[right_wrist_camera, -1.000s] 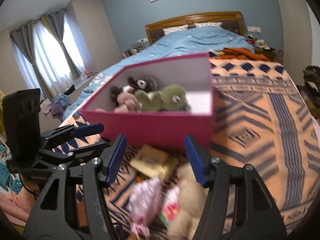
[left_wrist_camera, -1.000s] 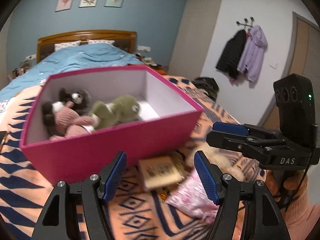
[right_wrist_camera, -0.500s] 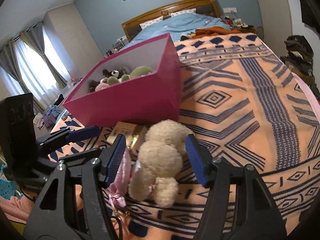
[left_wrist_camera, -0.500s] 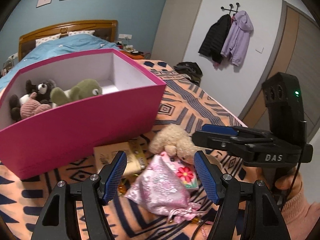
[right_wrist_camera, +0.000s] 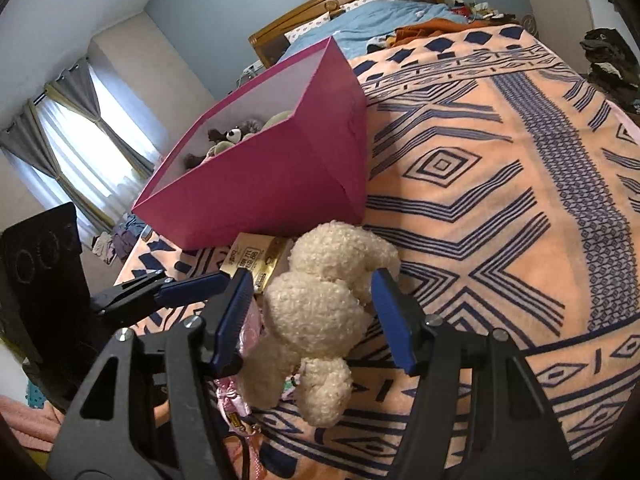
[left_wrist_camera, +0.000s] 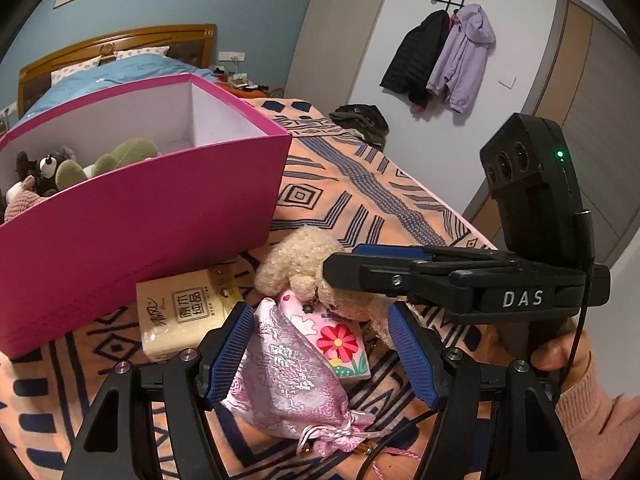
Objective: Organize objects
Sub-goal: 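Move the right tool to the cream teddy bear and grasp it, then lift the cream teddy bear with the right tool toward the pink box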
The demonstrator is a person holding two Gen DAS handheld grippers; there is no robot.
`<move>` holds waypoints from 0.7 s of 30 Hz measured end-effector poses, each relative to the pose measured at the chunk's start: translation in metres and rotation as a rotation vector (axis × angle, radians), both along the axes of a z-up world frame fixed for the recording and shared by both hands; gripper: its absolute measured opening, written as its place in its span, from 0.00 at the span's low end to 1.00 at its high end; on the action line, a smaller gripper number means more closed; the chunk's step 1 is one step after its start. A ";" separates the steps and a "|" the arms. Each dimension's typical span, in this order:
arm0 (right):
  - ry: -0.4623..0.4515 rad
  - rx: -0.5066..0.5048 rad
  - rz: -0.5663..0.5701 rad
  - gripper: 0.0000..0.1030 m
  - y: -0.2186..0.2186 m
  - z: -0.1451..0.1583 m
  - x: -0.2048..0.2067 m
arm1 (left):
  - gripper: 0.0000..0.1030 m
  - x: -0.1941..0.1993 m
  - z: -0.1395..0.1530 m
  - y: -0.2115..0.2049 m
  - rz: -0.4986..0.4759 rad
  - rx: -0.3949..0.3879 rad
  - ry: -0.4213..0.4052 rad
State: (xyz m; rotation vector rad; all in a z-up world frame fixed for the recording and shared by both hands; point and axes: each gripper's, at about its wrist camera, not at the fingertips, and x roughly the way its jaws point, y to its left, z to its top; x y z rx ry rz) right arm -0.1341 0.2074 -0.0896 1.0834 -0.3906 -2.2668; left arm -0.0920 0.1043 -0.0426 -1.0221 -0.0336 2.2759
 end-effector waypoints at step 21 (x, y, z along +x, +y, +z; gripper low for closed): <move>0.039 0.020 0.013 0.46 -0.001 0.008 0.008 | 0.68 0.000 0.000 0.009 -0.042 0.001 -0.010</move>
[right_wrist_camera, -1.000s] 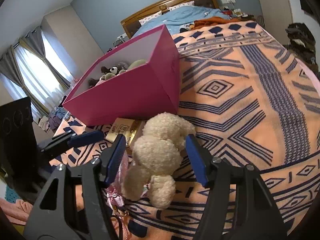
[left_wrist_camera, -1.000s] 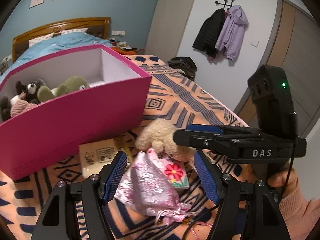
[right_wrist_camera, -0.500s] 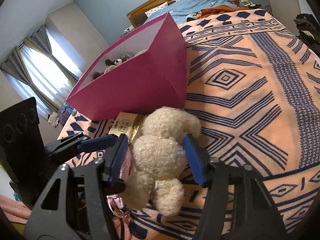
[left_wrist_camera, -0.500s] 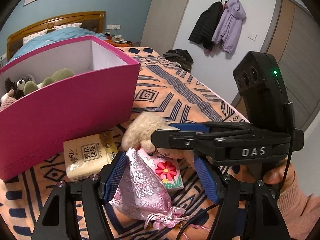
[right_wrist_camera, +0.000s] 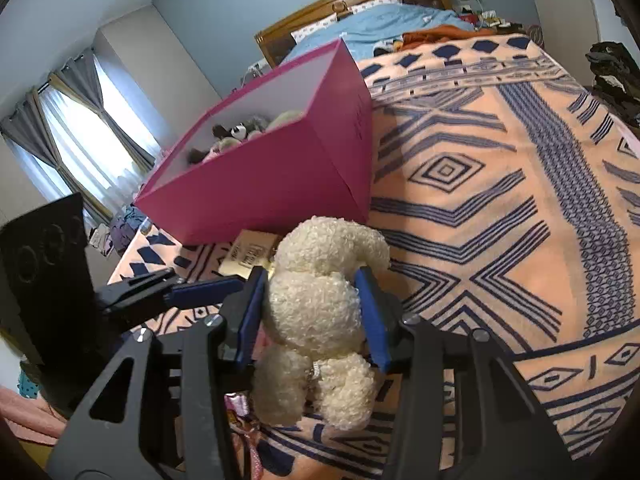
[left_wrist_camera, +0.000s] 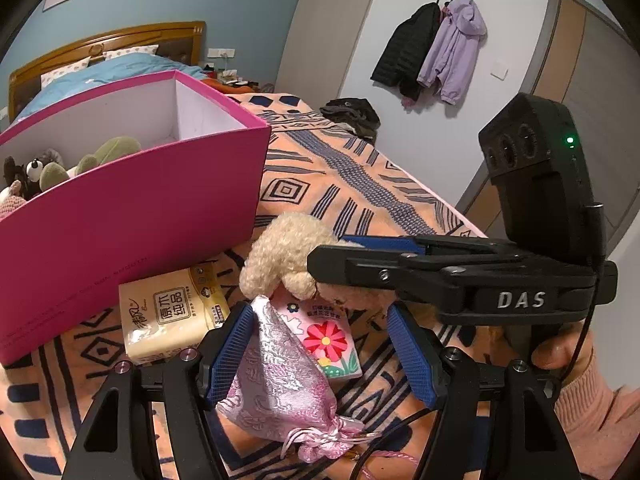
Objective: Organize objects
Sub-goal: 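Lift the cream teddy bear with the right tool toward the pink box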
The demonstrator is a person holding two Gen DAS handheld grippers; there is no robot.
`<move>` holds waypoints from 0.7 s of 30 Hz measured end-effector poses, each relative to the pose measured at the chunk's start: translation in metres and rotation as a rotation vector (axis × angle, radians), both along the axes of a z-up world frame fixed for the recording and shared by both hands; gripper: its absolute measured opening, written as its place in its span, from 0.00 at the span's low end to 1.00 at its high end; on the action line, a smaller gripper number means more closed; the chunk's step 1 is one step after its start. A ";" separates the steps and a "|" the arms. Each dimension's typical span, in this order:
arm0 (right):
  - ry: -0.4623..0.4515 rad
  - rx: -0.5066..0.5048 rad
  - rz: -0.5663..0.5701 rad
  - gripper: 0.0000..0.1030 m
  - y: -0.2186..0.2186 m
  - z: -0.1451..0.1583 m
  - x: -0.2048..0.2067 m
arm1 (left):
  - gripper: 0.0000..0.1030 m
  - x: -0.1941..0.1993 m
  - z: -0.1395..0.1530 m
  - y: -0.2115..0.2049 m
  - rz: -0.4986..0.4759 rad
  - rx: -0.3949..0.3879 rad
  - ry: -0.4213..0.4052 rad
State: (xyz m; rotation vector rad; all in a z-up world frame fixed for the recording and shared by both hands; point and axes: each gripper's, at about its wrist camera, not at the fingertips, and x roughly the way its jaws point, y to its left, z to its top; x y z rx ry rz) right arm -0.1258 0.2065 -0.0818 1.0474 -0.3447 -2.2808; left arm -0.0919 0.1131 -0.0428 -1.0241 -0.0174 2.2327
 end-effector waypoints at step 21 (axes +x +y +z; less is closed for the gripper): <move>-0.040 0.020 0.068 0.51 -0.020 0.001 0.007 | 0.68 -0.002 -0.002 -0.019 -0.036 0.017 -0.019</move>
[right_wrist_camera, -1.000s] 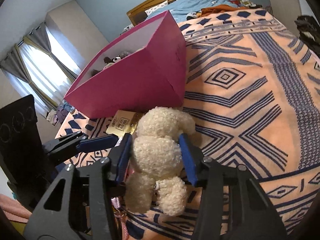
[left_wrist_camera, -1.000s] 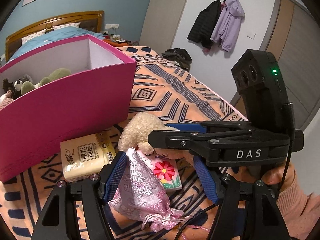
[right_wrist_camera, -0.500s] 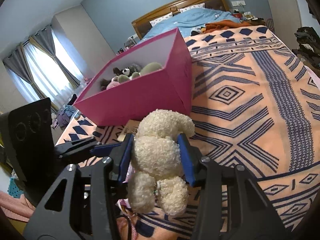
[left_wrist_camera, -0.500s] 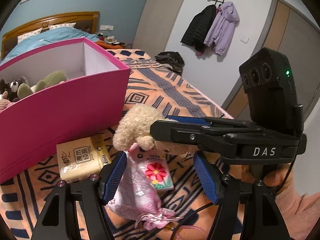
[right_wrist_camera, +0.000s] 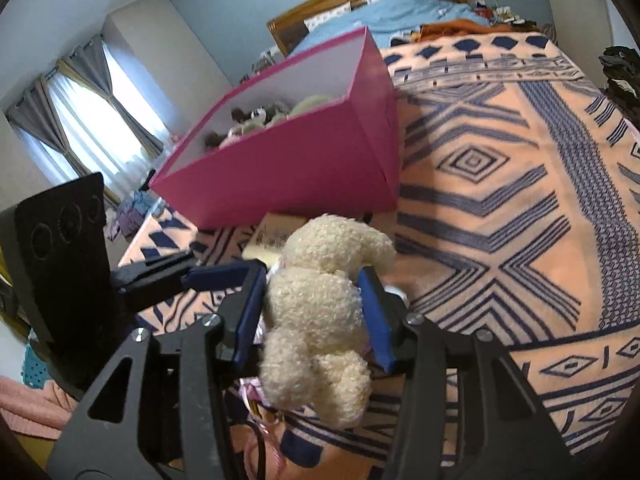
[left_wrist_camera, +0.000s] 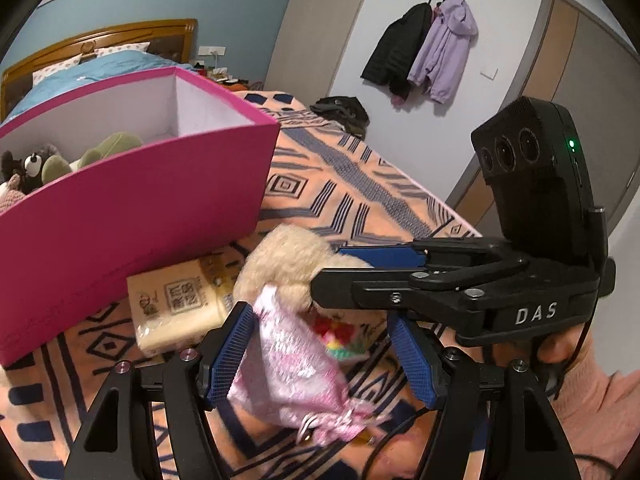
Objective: Organize objects
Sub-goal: 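Lift the cream teddy bear with the right tool toward the pink box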
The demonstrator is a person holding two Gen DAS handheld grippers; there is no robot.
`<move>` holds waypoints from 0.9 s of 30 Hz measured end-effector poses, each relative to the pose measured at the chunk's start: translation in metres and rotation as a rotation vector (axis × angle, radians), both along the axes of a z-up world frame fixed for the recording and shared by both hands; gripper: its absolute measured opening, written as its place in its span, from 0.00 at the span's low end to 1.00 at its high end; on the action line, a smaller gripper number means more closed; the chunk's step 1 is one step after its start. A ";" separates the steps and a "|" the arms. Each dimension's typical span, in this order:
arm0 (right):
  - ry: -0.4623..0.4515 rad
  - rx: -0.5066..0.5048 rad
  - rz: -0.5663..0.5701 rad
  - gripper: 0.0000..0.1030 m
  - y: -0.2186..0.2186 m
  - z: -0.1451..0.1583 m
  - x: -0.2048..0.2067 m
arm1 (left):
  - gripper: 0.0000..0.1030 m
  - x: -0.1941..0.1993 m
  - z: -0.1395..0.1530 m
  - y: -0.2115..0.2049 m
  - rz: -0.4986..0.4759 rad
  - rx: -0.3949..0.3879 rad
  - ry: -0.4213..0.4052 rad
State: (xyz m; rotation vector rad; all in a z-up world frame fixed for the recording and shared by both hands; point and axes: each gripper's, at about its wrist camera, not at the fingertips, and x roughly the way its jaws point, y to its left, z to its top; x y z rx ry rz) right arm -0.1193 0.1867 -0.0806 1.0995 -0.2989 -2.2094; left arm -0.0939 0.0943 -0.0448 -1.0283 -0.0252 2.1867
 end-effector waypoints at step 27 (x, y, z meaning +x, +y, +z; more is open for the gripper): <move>0.080 -0.058 -0.019 0.43 0.003 0.026 0.010 | 0.61 0.024 0.031 0.007 -0.094 0.050 0.038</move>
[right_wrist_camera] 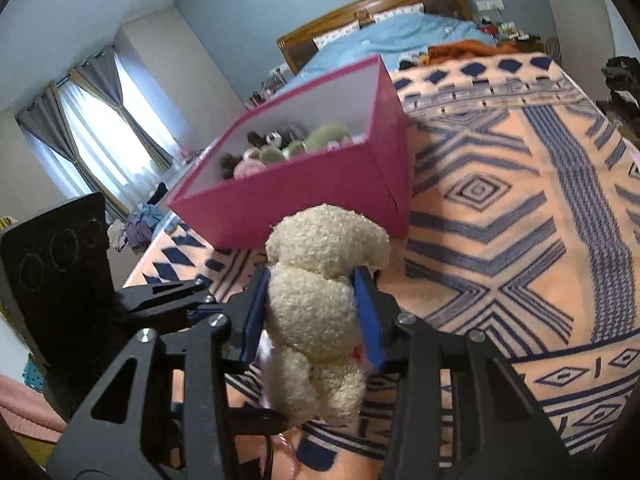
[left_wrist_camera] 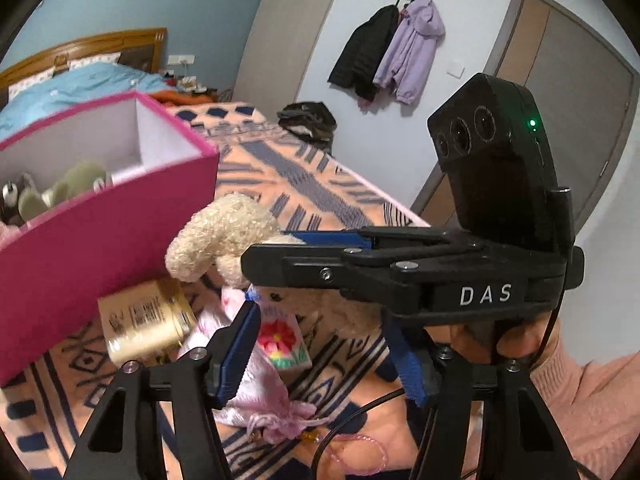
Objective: Organize objects
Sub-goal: 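Lift the cream teddy bear with the right tool toward the pink box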
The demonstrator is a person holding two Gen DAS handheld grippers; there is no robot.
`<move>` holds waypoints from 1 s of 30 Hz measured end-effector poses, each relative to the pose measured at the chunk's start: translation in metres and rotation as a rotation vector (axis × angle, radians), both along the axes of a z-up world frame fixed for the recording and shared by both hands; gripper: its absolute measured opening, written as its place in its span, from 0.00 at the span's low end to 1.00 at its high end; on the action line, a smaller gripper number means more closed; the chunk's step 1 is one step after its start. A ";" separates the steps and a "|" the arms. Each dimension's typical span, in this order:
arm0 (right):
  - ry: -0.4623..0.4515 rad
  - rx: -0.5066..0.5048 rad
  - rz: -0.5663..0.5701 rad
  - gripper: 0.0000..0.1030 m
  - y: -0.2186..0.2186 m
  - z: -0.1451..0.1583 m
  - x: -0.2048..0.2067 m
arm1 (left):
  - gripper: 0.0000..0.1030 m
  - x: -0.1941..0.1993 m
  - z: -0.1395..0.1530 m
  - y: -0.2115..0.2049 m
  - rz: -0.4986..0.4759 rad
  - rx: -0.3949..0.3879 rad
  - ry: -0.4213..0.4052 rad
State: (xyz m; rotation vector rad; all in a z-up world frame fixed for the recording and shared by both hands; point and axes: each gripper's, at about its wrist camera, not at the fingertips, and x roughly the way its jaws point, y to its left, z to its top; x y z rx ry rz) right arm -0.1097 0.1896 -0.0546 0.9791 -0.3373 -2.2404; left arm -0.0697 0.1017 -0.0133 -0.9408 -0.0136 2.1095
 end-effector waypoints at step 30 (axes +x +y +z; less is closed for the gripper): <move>0.139 -0.073 -0.001 0.43 -0.036 0.058 -0.057 | 0.48 -0.068 0.050 -0.020 0.137 0.028 0.054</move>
